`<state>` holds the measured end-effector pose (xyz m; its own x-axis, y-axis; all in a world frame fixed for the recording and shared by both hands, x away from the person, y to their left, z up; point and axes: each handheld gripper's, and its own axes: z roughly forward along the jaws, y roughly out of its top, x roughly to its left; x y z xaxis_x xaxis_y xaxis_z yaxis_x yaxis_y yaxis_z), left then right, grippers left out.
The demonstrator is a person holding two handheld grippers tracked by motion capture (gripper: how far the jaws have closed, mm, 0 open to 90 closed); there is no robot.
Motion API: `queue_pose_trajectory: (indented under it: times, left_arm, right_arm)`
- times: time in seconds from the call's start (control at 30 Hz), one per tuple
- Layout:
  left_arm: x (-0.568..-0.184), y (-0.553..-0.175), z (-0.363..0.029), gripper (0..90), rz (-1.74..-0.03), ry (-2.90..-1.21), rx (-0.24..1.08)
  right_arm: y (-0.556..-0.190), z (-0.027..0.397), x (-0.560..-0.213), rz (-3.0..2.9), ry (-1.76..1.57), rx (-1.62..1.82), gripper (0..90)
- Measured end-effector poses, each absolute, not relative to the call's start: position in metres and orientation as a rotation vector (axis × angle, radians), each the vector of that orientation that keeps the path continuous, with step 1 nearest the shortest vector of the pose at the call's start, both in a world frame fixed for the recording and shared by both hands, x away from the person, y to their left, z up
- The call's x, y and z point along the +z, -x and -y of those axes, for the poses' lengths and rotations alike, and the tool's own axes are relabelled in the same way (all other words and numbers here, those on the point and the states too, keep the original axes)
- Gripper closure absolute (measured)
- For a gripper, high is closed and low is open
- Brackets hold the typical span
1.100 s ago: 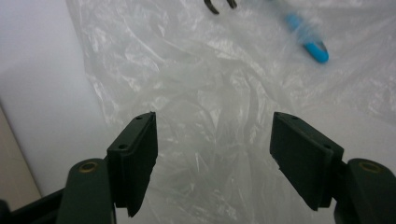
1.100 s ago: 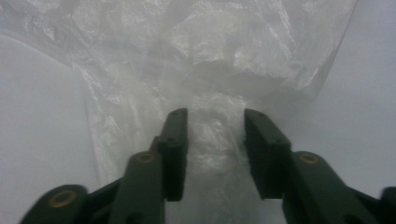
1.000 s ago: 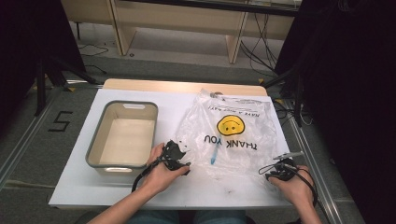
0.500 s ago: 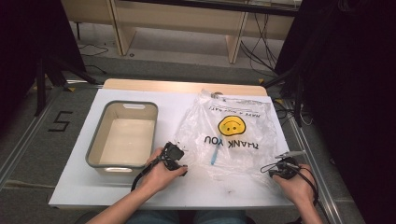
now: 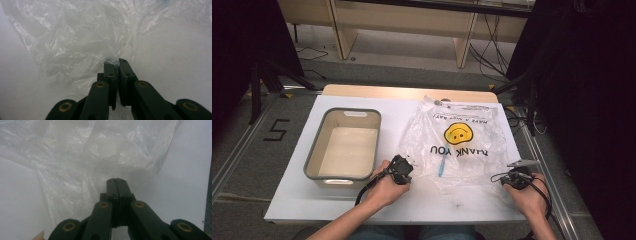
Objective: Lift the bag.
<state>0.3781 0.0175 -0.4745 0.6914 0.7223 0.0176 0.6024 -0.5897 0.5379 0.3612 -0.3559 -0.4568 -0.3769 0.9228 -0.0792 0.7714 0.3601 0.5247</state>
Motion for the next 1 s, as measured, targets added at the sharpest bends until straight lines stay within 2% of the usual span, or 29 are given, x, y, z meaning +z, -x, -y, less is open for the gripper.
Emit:
queue_pose_trajectory:
  times: [0.1, 0.27, 0.6, 1.0]
  left_arm:
    - [-0.475, -0.376, -0.017, 88.9, -0.976, -2.407, 0.337]
    - [-0.474, -0.376, -0.021, 89.4, -0.939, -2.354, 0.244]
    - [-0.443, -0.362, -0.023, 89.4, -0.8, -2.199, 0.365]
    - [-0.427, -0.364, -0.032, 89.5, -0.761, -2.079, 0.442]
  right_arm:
    - [-0.361, 0.357, -0.457, -2.26, -1.484, 0.586, 90.0]
    - [-0.362, 0.358, -0.455, -2.241, -1.476, 0.603, 90.0]
    - [-0.362, 0.36, -0.451, -2.201, -1.467, 0.627, 90.0]
    - [-0.363, 0.361, -0.45, -2.18, -1.466, 0.634, 90.0]
